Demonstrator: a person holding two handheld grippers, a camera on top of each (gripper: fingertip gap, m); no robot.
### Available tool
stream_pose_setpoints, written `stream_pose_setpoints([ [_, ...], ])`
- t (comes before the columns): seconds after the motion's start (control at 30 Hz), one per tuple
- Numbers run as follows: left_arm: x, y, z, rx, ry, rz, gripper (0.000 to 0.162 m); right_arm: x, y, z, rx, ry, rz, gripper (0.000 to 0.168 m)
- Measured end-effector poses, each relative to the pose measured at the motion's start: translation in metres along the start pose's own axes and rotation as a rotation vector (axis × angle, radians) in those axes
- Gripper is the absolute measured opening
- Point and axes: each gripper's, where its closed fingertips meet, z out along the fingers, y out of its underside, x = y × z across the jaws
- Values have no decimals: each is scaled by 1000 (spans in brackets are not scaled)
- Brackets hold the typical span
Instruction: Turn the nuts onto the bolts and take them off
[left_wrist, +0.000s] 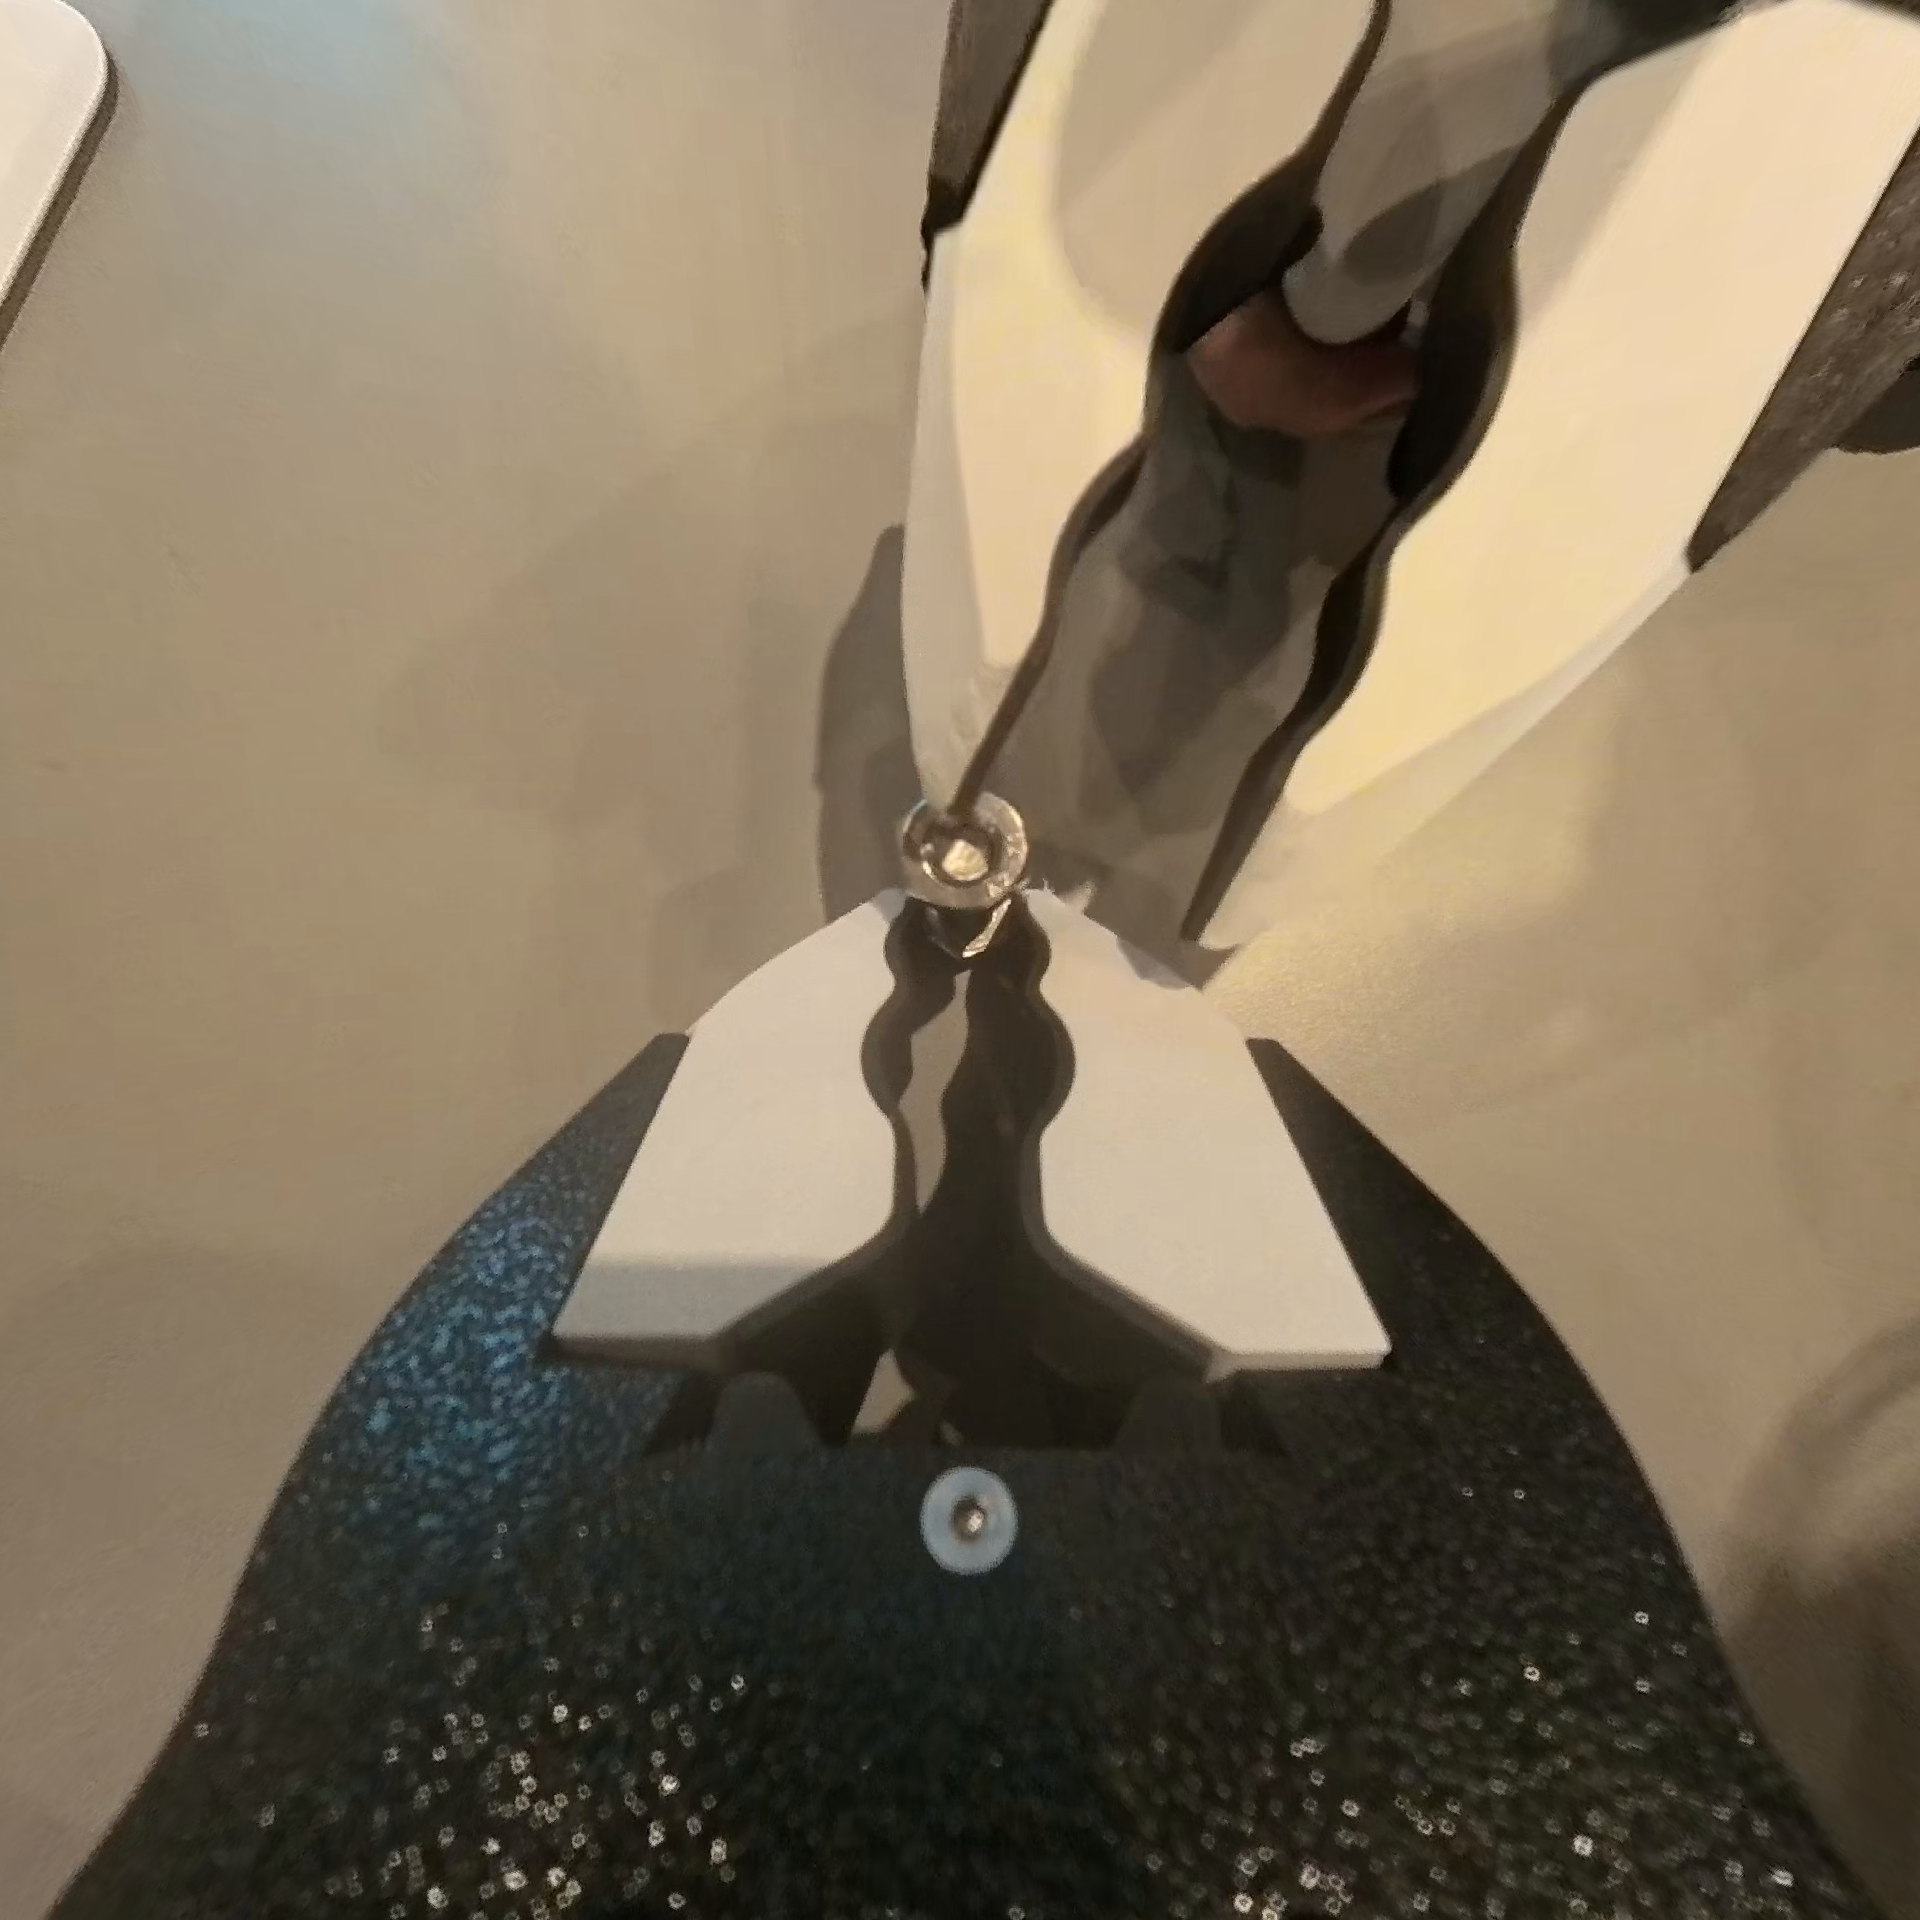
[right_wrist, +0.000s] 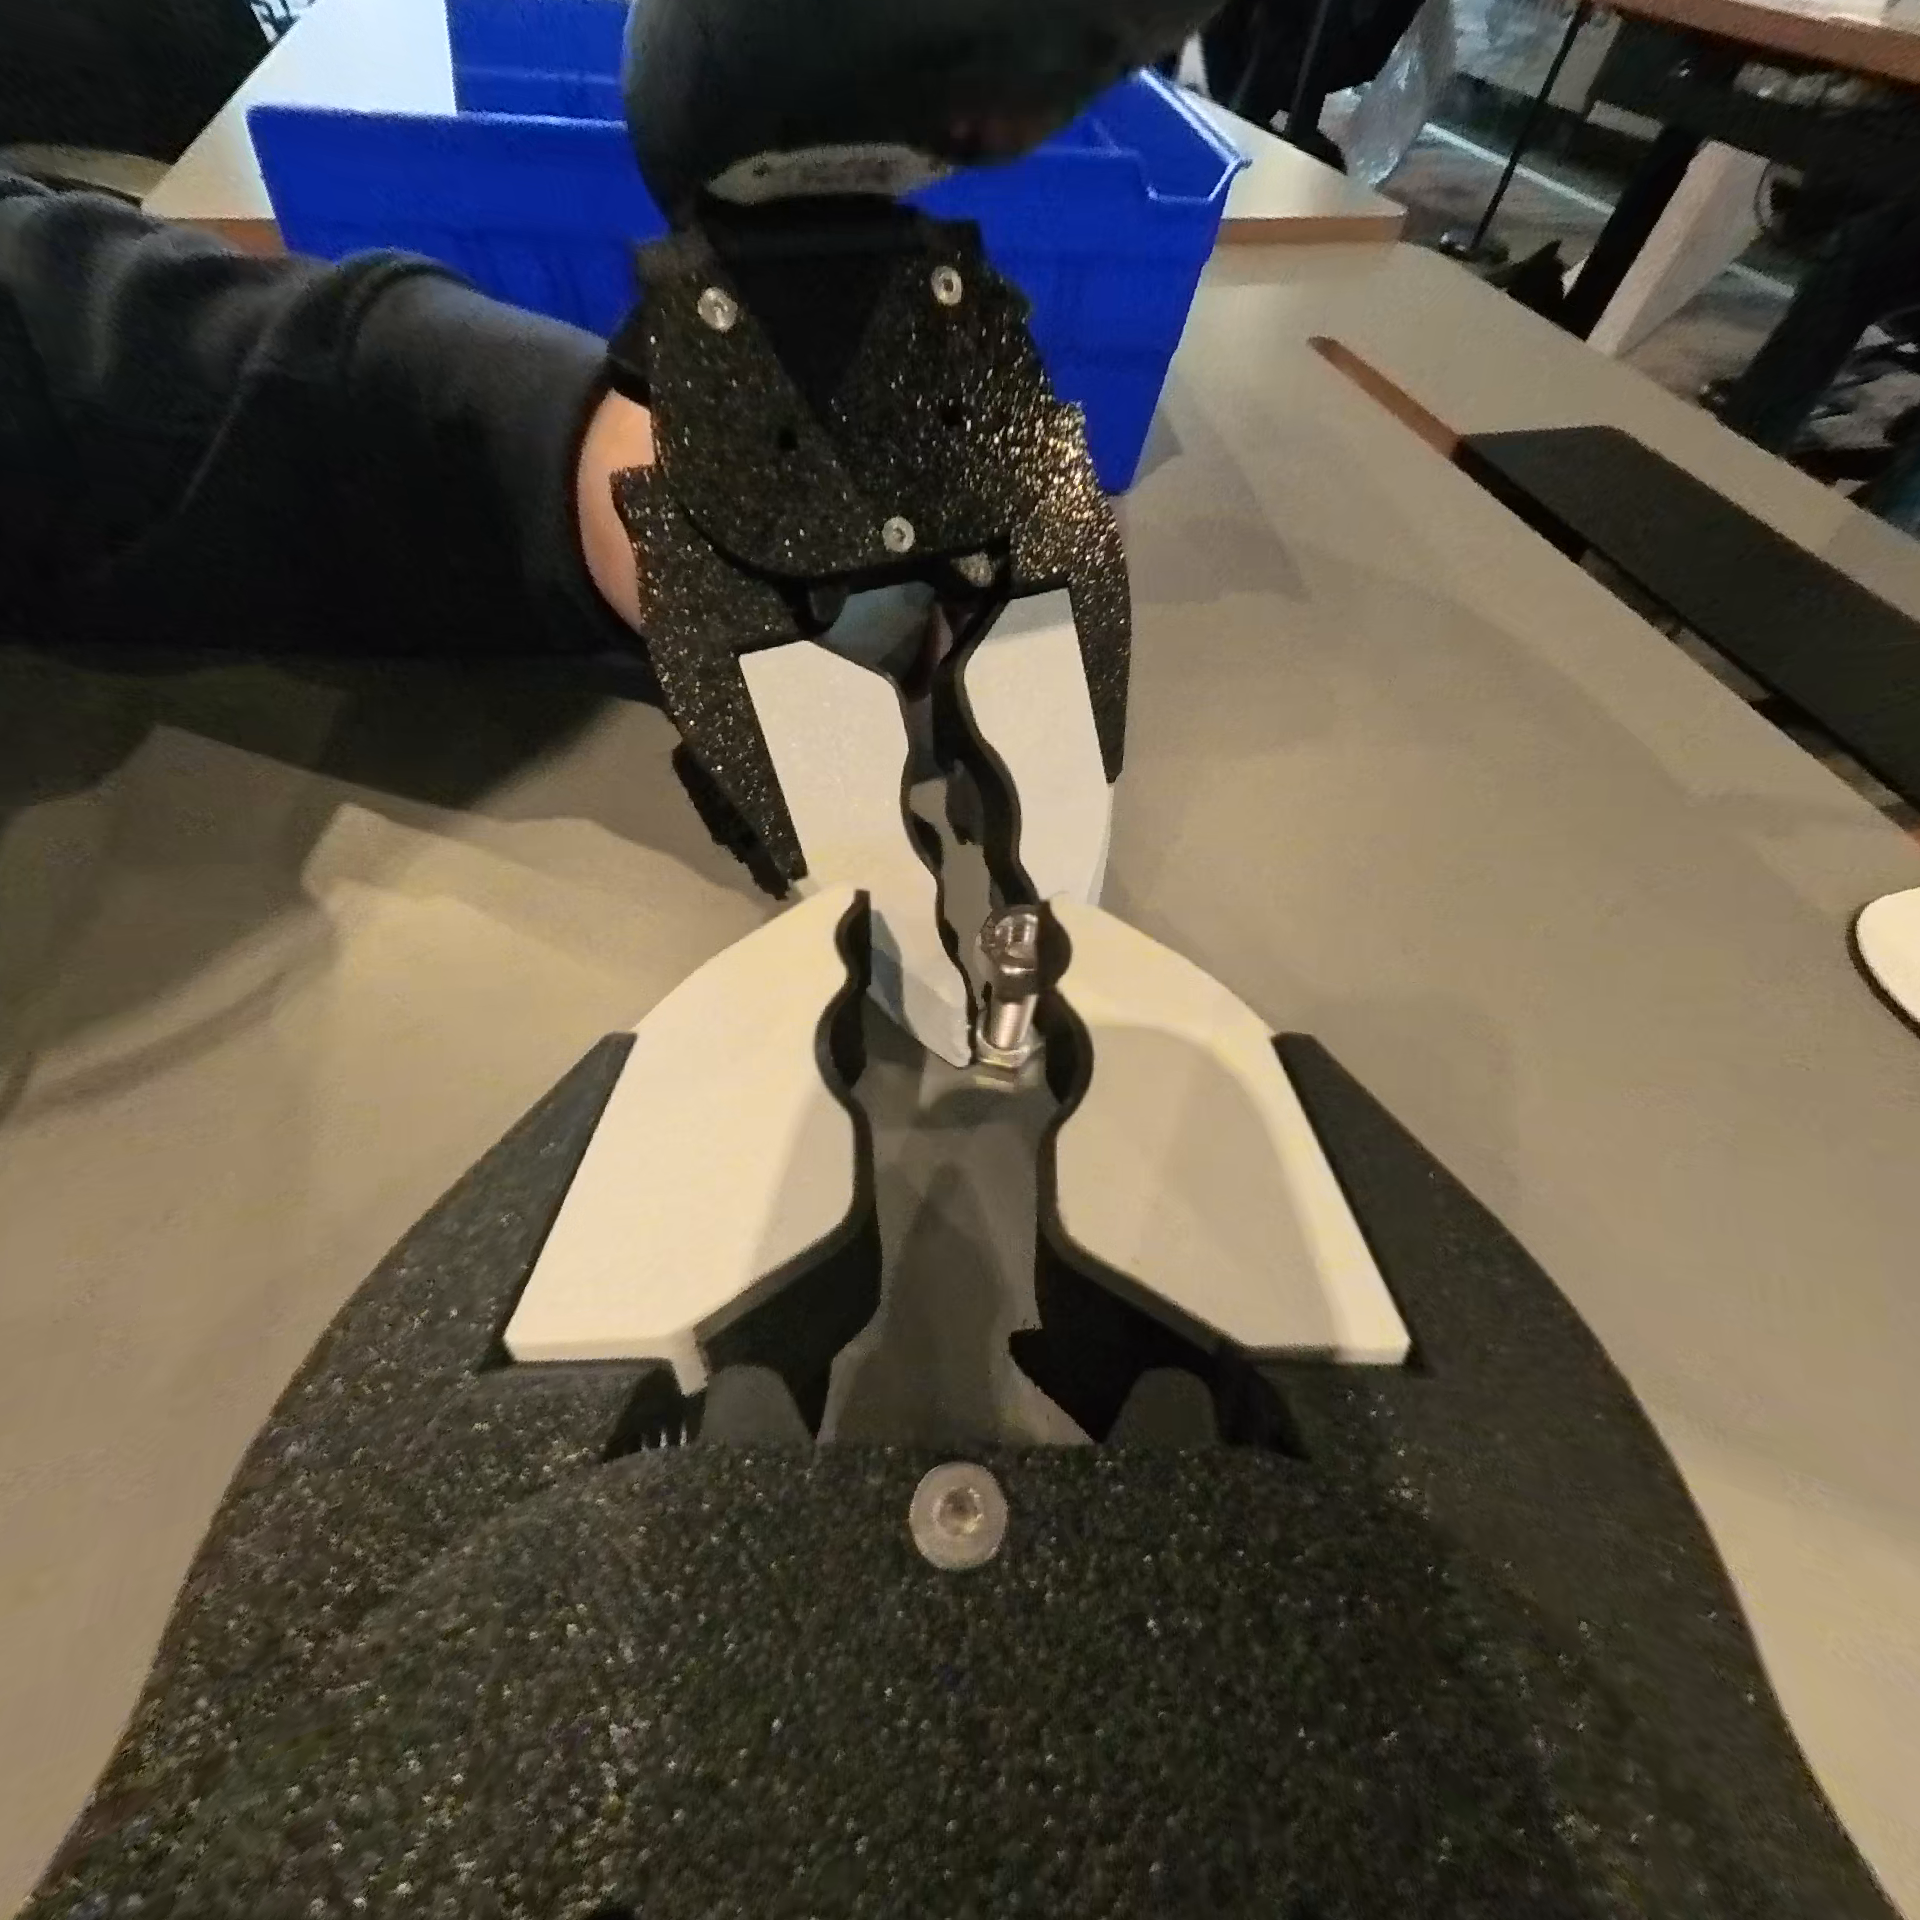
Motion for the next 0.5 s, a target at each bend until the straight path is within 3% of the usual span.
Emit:
stream_pose_setpoints([
  [0.03, 0, 0, 0, 0, 0, 0, 16, 2, -1, 1, 2, 7, 3, 30],
  [0.3, 0, 0, 0, 0, 0, 0, 16, 12, 11, 7, -81, 49, 22, 30],
  [0.5, 0, 0, 0, 0, 0, 0, 16, 13, 15, 8, -107, 44, 34, 19],
])
